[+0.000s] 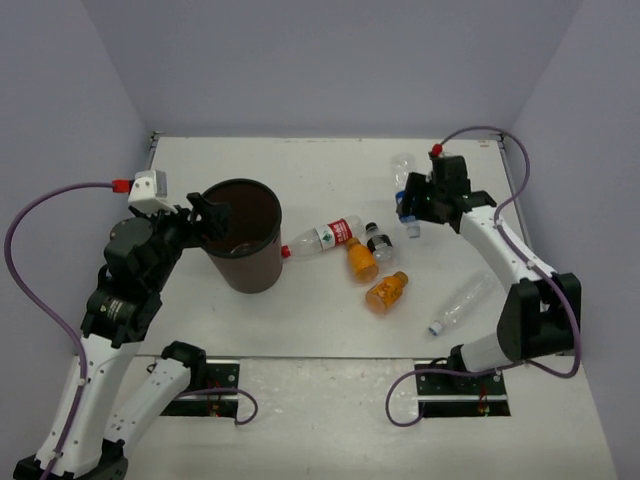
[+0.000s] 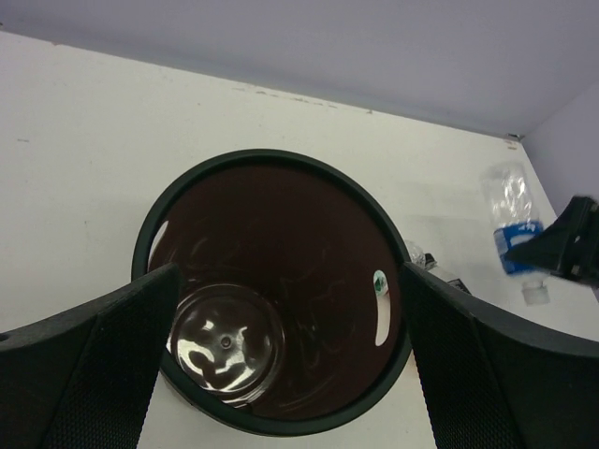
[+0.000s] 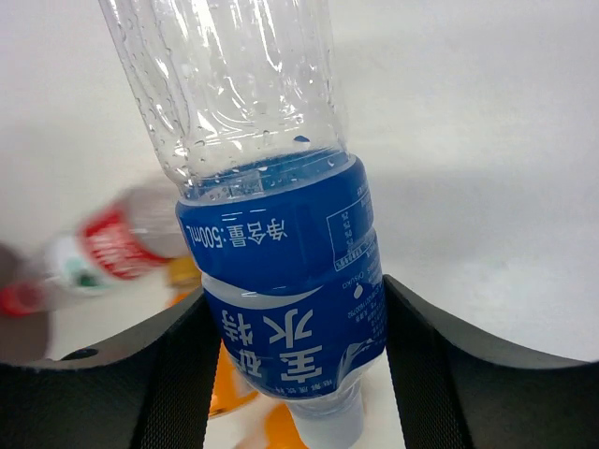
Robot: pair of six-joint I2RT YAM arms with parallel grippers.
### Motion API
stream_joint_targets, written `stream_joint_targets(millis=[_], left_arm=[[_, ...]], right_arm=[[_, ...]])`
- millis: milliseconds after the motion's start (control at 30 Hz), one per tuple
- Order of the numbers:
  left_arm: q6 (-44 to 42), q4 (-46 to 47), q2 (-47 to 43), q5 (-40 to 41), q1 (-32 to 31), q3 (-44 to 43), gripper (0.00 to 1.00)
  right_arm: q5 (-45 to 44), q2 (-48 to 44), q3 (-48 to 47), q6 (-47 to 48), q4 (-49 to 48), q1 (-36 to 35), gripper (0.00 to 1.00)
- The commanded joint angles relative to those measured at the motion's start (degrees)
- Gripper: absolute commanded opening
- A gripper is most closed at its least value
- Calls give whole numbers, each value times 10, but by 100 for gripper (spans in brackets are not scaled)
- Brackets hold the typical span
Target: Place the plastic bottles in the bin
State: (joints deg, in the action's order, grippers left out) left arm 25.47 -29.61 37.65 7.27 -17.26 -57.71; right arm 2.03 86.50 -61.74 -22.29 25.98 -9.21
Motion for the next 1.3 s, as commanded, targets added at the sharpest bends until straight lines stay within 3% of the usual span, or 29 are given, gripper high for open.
stream_joint_targets(millis=[0, 133, 333, 433, 700, 833, 1033, 1167, 1233, 1267], left_arm=[[-17, 10, -5, -30, 4, 4, 100], [-17, 7, -20, -29, 4, 11, 100], [-21, -3, -34, -30, 4, 9, 100], [-23, -13, -35, -28, 4, 6, 100], [-26, -22, -44, -31, 3, -4, 100], [-27, -38, -50, -21, 4, -13, 100], [-25, -54, -54, 14, 4, -15, 100], [-24, -59, -46, 19, 4, -15, 100], [-28, -62, -43, 19, 4, -15, 100], [-31, -63, -41, 18, 4, -16, 100]], right_arm=[[78, -103, -163, 31, 1, -106, 26], [170, -80, -272, 35, -20, -199, 26], [199, 85, -503, 33, -2, -337, 27], [186, 148, -566, 27, -11, -381, 28], [153, 255, -642, -16, -48, -442, 34], [142, 261, -636, -25, -56, -447, 37], [122, 230, -570, -24, -65, -450, 52], [117, 218, -565, -17, -60, -449, 77], [99, 213, -568, -14, -52, -449, 96], [89, 212, -571, -13, -48, -449, 99]])
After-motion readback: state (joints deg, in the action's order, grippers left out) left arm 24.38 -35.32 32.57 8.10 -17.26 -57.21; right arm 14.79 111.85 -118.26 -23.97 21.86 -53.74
